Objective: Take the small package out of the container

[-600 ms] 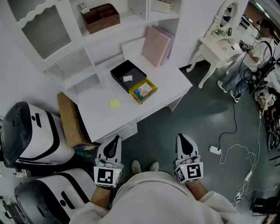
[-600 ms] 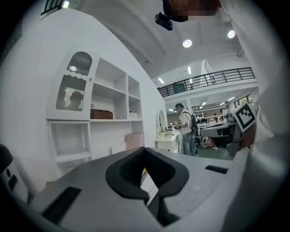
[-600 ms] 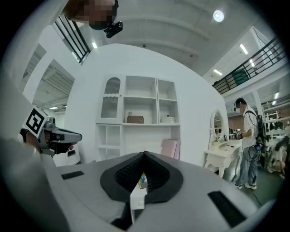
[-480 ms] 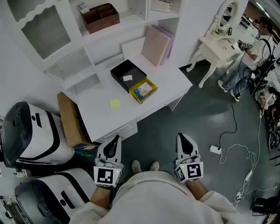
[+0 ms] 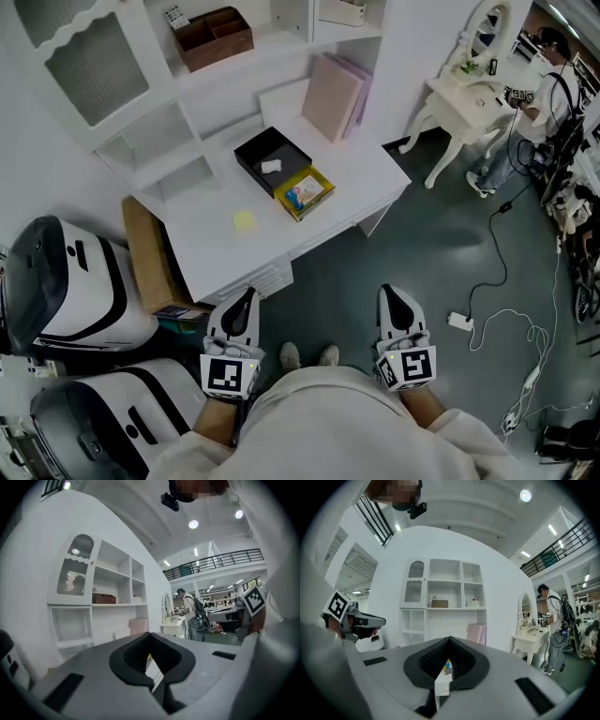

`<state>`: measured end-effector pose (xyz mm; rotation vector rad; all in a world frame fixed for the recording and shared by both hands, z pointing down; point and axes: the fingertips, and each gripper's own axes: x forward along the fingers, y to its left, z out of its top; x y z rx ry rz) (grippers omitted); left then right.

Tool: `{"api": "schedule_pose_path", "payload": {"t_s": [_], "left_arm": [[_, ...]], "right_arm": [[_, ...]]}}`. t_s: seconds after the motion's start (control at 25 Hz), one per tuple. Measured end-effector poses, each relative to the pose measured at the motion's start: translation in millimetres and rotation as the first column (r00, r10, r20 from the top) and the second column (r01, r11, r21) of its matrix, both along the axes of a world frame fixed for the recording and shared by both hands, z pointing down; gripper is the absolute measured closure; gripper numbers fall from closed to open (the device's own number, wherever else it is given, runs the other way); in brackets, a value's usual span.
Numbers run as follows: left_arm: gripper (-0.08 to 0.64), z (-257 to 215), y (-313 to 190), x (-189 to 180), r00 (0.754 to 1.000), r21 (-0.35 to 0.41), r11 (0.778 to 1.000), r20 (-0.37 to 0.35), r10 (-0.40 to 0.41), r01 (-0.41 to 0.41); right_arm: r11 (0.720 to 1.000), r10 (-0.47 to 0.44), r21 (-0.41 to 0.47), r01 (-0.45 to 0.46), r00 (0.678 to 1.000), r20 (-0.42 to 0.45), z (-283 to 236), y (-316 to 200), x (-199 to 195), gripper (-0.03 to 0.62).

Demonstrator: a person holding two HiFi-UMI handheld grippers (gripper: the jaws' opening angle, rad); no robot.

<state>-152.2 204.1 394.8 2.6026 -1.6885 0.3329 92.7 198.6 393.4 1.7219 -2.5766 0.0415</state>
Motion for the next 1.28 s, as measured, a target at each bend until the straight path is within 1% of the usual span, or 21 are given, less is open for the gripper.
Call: {"api": "schedule_pose_path", "payload": {"t_s": [0.08, 0.24, 0.36, 0.4, 0.48, 0.52, 0.6, 0.64, 0.72, 0.84, 0.88, 1.04, 1.28], "left_arm": [[0.552, -1, 0, 2, 1.0, 0.004, 1.0, 0.0, -0.002, 0.002], [0.552, -2, 1, 7, 1.0, 0.006, 1.0, -0.003, -0.002, 0.002], [0.552, 0, 3, 10, 1.0, 0.009, 1.0, -0.001, 0.004, -0.003], [0.552, 0, 3, 12, 1.0, 0.016, 1.0, -0.007, 0.006, -0.006], [0.547, -4, 1, 16, 0.999, 0.055, 0.998, -0.026, 0.024, -0.022], [0.484, -5, 0, 20, 0.999, 0.069, 0.997, -0.031, 0.035, -0.033], [0.31, -6, -4, 24, 0.999, 0.06, 0.998, -0.023, 0.033, -0.031], [0.203, -5, -4, 24, 1.0, 0.047, 0.999, -0.012, 0.018, -0.018], [0.153, -6, -4, 25, 1.0, 0.049, 0.999, 0.002, -0.008, 0.008], [0.135, -14, -8, 33, 1.0, 0.107, 0.994, -0.02, -0.01, 0.012], [0.135, -14, -9, 36, 1.0, 0.115, 0.993, -0.022, -0.007, 0.009], [0.135, -13, -13, 41, 1.0, 0.108, 0.994, -0.01, -0.018, 0.019], [0.136, -15, -14, 56, 0.999, 0.113, 0.993, 0.02, -0.044, 0.041]], "right_arm": [[1.0, -0.019, 0.001, 0.019, 1.0, 0.017, -1, 1, 0, 0.568], [0.999, -0.025, 0.022, 0.024, 0.999, 0.043, -5, 2, 5, 0.568], [1.0, -0.028, 0.014, 0.028, 0.999, 0.026, 0, 4, 7, 0.568], [1.0, -0.027, 0.009, 0.026, 0.999, 0.022, 2, 4, 9, 0.568], [1.0, -0.023, 0.001, 0.023, 0.999, 0.022, 4, 4, 14, 0.568], [1.0, -0.022, -0.001, 0.022, 0.999, 0.023, 5, 5, 17, 0.568], [1.0, -0.02, -0.006, 0.02, 1.0, 0.021, 7, 5, 23, 0.568], [1.0, -0.018, -0.008, 0.018, 1.0, 0.019, 8, 6, 26, 0.568], [1.0, -0.009, -0.011, 0.009, 1.0, 0.018, 9, 6, 35, 0.568], [1.0, 0.005, -0.011, -0.005, 1.0, 0.025, 9, 4, 46, 0.568], [1.0, 0.007, -0.012, -0.007, 1.0, 0.028, 10, 5, 48, 0.568], [1.0, 0.007, -0.021, -0.006, 0.999, 0.037, 16, 10, 57, 0.568], [0.999, 0.009, -0.032, -0.008, 0.999, 0.042, 24, 11, 85, 0.568]]}}
